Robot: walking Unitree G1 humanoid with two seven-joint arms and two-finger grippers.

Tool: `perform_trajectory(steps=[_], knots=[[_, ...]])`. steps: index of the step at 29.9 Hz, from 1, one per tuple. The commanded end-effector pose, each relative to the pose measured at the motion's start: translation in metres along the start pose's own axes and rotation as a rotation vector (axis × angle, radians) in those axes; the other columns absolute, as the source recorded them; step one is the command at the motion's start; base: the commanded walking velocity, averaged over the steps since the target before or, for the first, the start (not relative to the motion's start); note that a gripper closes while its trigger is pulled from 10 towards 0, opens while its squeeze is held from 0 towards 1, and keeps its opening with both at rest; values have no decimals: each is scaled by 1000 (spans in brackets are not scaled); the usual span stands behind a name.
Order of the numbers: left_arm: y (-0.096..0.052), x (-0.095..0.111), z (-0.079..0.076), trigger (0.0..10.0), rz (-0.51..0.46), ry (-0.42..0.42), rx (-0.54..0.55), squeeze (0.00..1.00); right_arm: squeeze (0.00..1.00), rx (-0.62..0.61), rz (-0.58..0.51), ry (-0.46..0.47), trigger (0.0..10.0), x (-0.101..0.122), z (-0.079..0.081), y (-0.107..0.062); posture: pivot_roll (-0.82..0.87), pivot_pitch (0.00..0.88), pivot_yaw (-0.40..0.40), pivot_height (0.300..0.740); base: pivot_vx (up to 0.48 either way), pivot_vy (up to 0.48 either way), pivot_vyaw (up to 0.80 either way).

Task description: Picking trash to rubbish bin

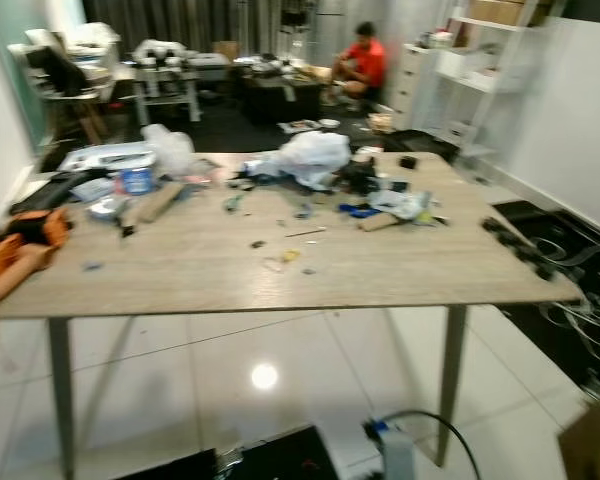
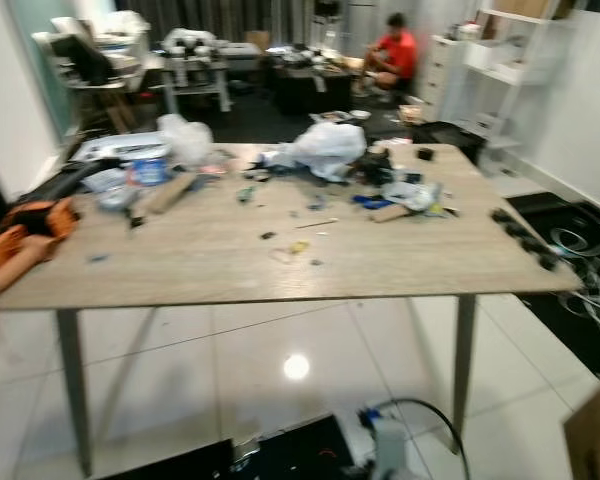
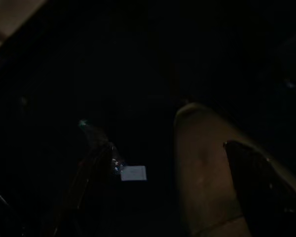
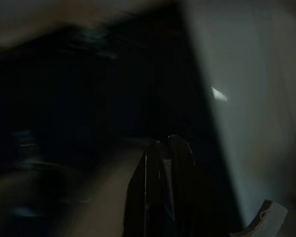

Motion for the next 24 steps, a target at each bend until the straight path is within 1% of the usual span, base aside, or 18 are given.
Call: perform_trajectory(steps=[1, 2, 3, 4, 5, 6, 7, 8, 10, 11, 13, 16, 24], knots=[[-1, -15, -10, 10000, 52, 12, -38, 0, 0, -97, 42, 20, 10000, -24, -18, -4, -81, 93, 2, 740, 0, 0, -788], [-1, -15, -10, 10000, 52, 12, -38, 0, 0, -97, 42, 20, 10000, -24, -18, -4, -81, 93, 2, 740, 0, 0, -788], [-1, -14, -11, 10000, 49, 15, -42, 0, 0, -157, 87, 18, 10000, -41, -32, -9, -80, 92, 1, 740, 0, 0, -788], [-1, -13, -11, 10000, 48, 16, -43, 0, 0, -190, 111, 16, 10000, -51, -39, -13, -80, 92, 1, 740, 0, 0, -788], [-1, -13, -11, 10000, 48, 16, -43, 0, 0, -190, 111, 16, 10000, -51, -39, -13, -80, 92, 1, 740, 0, 0, -788], [-1, -13, -12, 10000, 47, 17, -44, 0, 0, -218, 132, 20, 10000, -60, -46, -16, -79, 94, -1, 740, 0, 0, -788], [-1, -12, -12, 10000, 44, 16, -44, 0, 0, -268, 163, 33, 10000, -74, -57, -23, -78, 94, -3, 740, 0, 0, -788], [-1, -12, -12, 10000, 44, 16, -44, 0, 0, -268, 163, 33, 10000, -74, -57, -23, -78, 94, -3, 740, 0, 0, -788], [0, -12, -12, 10000, 43, 16, -46, 0, 0, -307, 192, 45, 10000, -87, -66, -29, -78, 94, -3, 740, 0, 0, -788], [0, -12, -12, 10000, 43, 16, -46, 0, 0, -307, 192, 45, 10000, -87, -66, -29, -78, 94, -3, 740, 0, 0, -788], [0, -12, -13, 10000, 43, 17, -49, 0, 0, -337, 216, 56, 10000, -99, -72, -34, -78, 94, -3, 740, 0, 0, -788], [0, -12, -14, 10000, 44, 24, -57, 0, 0, -353, 220, 61, 10000, -102, -74, -36, -89, 97, 4, 740, 0, 0, -788], [0, -10, -14, 10000, 38, 40, -63, 0, 0, -358, 202, 57, 10000, -97, -74, -34, -94, 100, 8, 740, 0, 0, -788]])
Point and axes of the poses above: a point about 5 cm out from each wrist's last joint towards the gripper, its own y axis pointing out of the wrist towards the gripper, its own x axis along the axis of the wrist's last joint, z = x × y, the point moved 3 cm from there along y, pointing out of the wrist towards the gripper, and after that the axes turned 9 degrees about y, right-handed, at the moved point
